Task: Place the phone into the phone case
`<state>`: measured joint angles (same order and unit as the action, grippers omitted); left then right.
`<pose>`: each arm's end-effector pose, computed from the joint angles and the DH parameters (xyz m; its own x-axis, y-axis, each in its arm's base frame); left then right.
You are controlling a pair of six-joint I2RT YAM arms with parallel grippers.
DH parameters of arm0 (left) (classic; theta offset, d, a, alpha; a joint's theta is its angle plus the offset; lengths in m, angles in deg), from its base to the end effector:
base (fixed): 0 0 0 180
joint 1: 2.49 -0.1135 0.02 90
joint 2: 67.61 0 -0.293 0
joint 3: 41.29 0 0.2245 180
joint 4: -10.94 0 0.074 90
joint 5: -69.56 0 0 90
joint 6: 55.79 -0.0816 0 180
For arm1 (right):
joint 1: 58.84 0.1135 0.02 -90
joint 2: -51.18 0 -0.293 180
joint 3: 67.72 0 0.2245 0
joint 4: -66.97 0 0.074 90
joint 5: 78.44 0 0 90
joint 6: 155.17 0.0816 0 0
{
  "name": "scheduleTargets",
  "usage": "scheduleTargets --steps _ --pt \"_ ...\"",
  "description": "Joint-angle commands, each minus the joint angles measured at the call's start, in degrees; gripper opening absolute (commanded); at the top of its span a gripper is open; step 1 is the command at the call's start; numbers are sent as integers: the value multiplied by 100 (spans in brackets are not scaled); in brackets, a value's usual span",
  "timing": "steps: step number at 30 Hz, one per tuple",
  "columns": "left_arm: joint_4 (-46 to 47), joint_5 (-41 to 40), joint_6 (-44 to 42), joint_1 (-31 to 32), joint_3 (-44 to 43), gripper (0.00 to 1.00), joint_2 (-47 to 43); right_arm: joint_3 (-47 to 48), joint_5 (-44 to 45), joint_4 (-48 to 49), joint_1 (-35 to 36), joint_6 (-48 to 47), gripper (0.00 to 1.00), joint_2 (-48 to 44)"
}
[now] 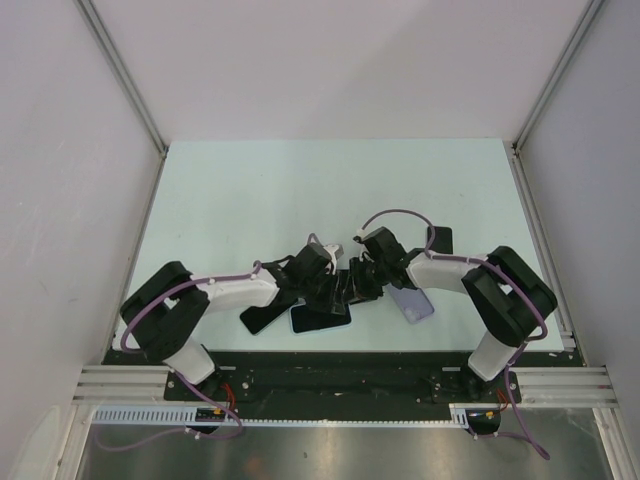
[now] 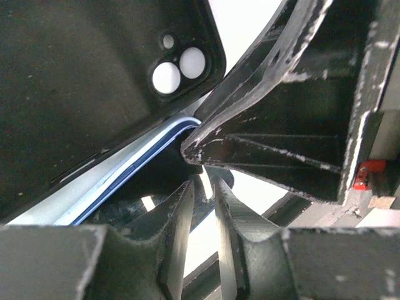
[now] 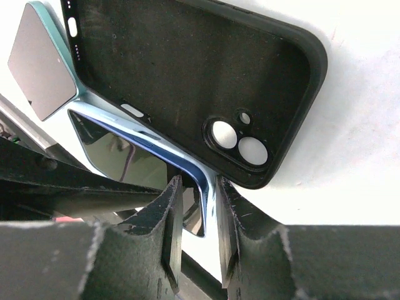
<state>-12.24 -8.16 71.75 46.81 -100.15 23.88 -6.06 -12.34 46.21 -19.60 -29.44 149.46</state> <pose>0.1845 -0.2411 0.1582 -0.9266 0.1642 -0.3384 0.3205 0.8155 -0.4819 0.2289 0.2296 0.1444 -0.9661 -0.0997 -0.2383 -0.2258 0.7738 0.5918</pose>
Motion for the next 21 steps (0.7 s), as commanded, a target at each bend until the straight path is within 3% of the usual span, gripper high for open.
scheduleTargets --steps 1,12,21 --pt "-1069 -832 -344 -61 538 30 871 -300 1239 -538 663 -268 18 903" --pt "-911 -595 -151 -78 591 18 1319 -106 1704 -1056 813 -259 16 965" --pt "-858 -595 -89 -87 626 17 943 8 1915 -1258 874 -373 12 852"
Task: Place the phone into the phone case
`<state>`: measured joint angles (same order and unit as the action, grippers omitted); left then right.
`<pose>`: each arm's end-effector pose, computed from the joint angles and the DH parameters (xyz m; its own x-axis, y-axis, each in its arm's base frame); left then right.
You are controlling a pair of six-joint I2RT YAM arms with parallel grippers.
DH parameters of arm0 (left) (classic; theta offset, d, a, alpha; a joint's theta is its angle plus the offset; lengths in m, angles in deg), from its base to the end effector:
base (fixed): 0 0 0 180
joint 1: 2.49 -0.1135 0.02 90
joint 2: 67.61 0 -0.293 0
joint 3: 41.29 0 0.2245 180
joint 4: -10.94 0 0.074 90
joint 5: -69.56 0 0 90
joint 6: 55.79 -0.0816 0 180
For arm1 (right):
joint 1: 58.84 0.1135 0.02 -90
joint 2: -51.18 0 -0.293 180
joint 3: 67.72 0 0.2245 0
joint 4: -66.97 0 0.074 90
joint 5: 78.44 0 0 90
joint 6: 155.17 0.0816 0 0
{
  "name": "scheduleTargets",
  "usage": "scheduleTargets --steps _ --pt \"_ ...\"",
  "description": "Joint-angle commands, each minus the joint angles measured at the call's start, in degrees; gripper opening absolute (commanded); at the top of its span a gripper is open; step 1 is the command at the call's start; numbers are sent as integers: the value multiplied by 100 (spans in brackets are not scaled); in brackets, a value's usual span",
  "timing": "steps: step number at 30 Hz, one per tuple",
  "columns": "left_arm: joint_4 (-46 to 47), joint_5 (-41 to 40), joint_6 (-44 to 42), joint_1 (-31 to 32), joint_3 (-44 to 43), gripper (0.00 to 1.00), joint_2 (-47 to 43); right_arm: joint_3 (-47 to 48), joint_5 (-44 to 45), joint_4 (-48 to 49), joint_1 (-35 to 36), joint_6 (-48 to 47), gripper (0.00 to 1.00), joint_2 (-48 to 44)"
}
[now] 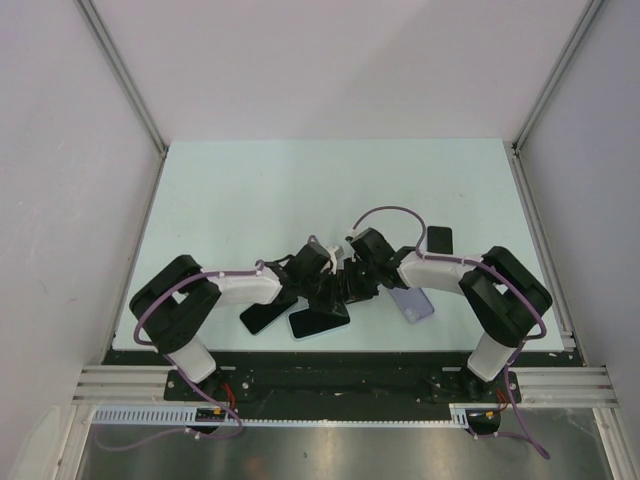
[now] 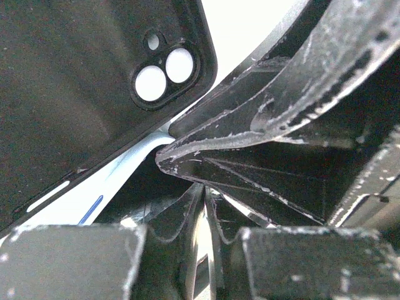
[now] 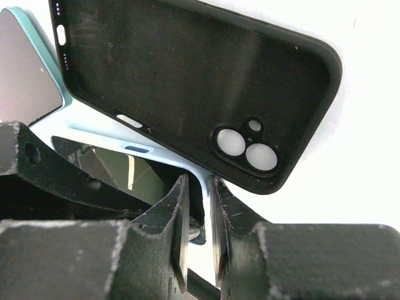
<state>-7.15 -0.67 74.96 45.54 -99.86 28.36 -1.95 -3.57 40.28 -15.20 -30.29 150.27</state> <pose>0.1896 -0.2521 0.1443 -0.9578 0.1463 -0.2473 0.2674 0.7687 -0.5810 0.2243 0.2433 0.1472 -0.9492 -0.1423 -0.2808 -0.2655 0.8411 0.4713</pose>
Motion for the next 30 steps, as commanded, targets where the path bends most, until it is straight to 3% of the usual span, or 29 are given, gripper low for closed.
scheduleTargets --steps 1,8,14,24,27,28,30 --pt "-1367 -1335 -410 40 598 18 380 -386 1039 -675 444 -288 11 718" --pt "-1376 -1493 -480 40 545 32 -858 -298 733 -640 312 -209 12 -73" --pt "-1384 -1950 -454 31 668 62 -2465 -271 354 -666 -12 -33 15 -1047" --pt "-1385 -2609 -454 -13 1037 74 -4654 -332 775 -1105 -382 90 22 -2726" --pt "-1393 -2759 -410 -22 1186 79 -5068 -499 872 -1141 -461 212 28 -3061" --pt "-1393 -2785 -367 -22 1222 82 -5322 -656 872 -1132 -548 274 40 -3297" --pt "-1393 -2917 -331 -22 1336 89 -5561 -841 776 -1062 -680 371 49 -3544"
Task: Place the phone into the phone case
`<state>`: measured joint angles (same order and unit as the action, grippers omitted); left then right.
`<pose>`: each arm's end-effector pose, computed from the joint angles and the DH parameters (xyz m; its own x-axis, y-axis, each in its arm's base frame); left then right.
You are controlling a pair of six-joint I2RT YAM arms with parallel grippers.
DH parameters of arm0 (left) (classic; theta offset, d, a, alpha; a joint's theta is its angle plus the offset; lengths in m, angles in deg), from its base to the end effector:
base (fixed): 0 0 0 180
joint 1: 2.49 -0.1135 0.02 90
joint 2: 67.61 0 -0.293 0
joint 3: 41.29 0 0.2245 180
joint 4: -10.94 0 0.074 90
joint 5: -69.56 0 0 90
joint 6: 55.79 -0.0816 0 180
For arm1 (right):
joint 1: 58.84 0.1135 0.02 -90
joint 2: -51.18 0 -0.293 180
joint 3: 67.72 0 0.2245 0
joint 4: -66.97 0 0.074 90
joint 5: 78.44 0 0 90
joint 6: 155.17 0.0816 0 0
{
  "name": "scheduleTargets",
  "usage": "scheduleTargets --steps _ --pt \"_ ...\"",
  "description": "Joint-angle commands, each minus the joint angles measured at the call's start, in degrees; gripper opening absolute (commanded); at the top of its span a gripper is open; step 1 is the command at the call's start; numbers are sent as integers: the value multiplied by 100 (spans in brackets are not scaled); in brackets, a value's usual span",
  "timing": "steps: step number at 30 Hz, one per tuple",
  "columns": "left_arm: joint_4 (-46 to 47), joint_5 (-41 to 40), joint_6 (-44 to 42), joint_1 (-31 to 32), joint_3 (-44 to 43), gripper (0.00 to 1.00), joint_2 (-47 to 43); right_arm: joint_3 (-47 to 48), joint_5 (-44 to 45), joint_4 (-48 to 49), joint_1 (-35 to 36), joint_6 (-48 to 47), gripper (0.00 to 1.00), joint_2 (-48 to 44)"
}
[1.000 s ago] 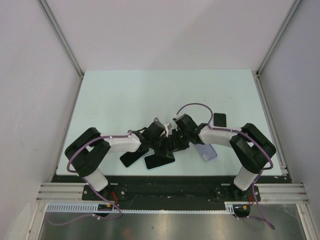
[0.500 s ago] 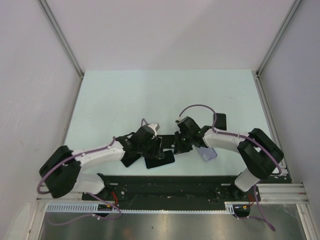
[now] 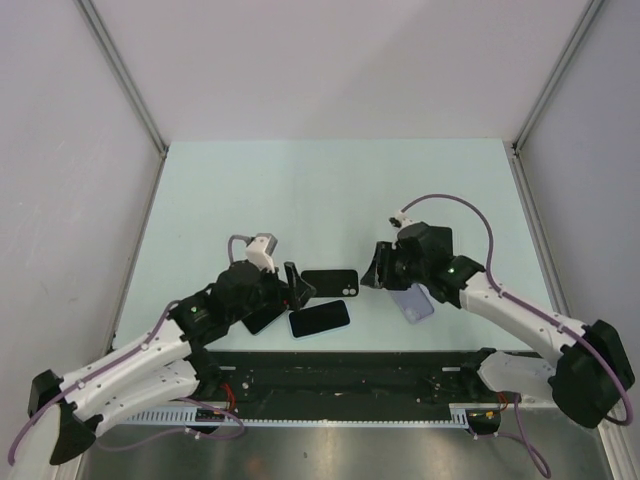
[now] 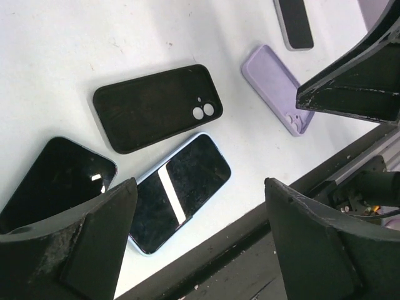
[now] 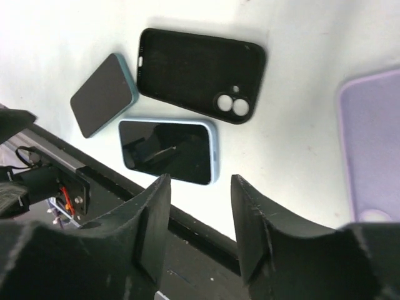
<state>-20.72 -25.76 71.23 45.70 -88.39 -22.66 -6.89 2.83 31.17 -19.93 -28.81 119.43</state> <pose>0.1204 -0.1232 0.2525 -0.6766 -0.1427 -0.7223 0.3519 0.7991 -0.4875 0.1842 0.1646 0.2507 -0.8482 0.0684 -0.5252 -0.2533 0.8184 0.5157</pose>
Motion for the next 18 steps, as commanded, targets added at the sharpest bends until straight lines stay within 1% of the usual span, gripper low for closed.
scheduleTargets --steps 1,2,4,5,10,13,17,18 --pt "-36 -469 95 -37 224 93 -643 -575 100 -115 -348 327 56 -679" --pt "-36 -539 130 -46 320 99 -724 -681 -22 -72 -445 380 59 -803" --pt "-45 -645 253 -55 408 100 -812 -892 -172 16 -639 468 66 -1023" --pt "-36 -637 288 -63 443 100 -838 -1041 -338 25 -857 495 68 -1059" --pt "-36 -523 289 -72 321 100 -532 -1245 -664 -80 -1368 442 69 -1173" --pt "-19 -374 219 -81 198 100 -259 -1254 -630 -255 -1606 337 70 -1270" --pt "-19 -373 113 -81 75 100 -65 -1254 -507 -580 -1957 144 75 -1463" --pt "-27 -364 104 -81 57 100 -30 -1254 -507 -642 -2149 30 75 -1507"
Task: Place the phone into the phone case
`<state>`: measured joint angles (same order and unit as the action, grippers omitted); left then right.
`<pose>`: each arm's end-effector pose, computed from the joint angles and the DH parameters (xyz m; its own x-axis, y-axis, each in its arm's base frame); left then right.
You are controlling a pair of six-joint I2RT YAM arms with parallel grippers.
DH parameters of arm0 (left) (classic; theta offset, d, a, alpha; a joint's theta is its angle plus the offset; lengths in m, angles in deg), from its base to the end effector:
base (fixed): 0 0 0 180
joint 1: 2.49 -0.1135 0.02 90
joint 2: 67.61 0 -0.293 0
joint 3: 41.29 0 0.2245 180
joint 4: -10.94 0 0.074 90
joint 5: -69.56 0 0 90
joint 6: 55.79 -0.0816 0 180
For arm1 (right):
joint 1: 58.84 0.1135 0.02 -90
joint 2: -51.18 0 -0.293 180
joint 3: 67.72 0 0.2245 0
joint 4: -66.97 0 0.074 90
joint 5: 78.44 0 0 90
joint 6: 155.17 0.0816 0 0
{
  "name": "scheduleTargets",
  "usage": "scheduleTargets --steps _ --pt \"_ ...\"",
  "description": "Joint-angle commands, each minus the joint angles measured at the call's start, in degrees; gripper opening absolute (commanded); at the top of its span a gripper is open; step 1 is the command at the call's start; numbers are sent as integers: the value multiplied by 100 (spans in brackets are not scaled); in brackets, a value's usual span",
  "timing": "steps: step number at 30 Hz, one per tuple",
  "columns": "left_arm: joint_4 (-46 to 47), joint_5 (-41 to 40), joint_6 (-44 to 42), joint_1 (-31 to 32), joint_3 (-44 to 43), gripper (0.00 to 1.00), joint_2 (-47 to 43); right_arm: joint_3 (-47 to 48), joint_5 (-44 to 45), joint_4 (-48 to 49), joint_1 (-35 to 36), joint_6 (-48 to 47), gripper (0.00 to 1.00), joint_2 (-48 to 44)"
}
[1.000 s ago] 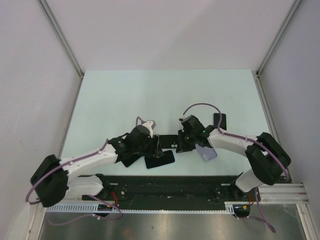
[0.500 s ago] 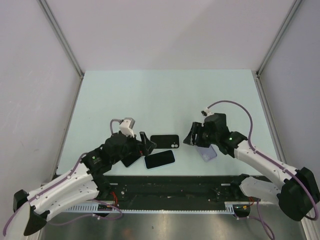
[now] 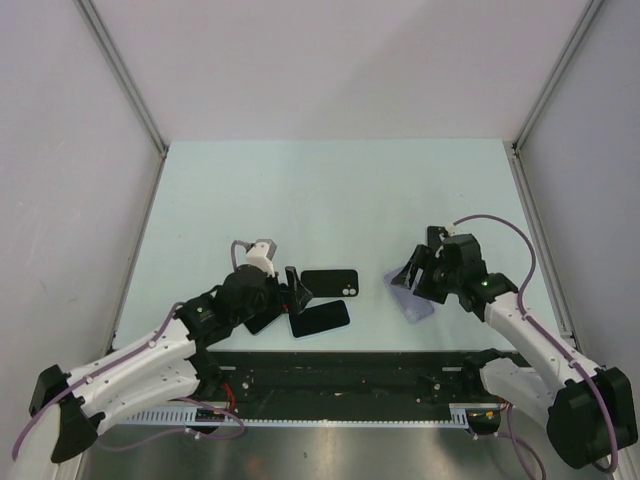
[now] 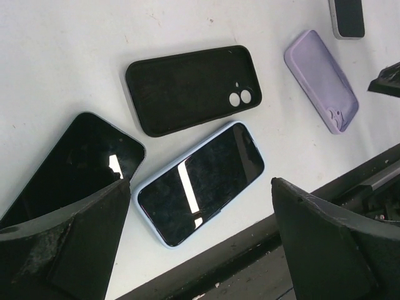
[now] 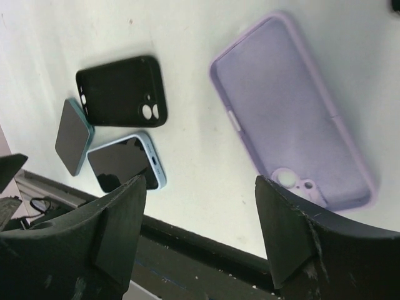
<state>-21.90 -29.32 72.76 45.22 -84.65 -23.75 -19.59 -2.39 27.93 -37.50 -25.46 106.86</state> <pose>0.1186 -0.1117 0.2296 -0.6906 -0.1558 -0.7062 0.2733 0.8479 -0.4543 0.1630 0.0848 0.2147 -0.8448 0.3357 -0.4168 0.0419 0.8179 0.5738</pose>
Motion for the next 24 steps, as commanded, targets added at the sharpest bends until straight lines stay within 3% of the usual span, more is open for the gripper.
scheduleTargets --steps 1,11,18,24 --pt "91 9 -40 -33 -334 100 97 7 24 -380 -507 -375 75 -268" --pt "100 186 -58 -33 -405 100 483 -63 261 -653 -1527 -657 76 250" --pt "108 203 -75 -33 -361 100 492 -291 332 -399 -1669 -639 75 681" --pt "117 229 -66 -33 -370 100 571 -800 -203 58 -1581 -377 74 1032"
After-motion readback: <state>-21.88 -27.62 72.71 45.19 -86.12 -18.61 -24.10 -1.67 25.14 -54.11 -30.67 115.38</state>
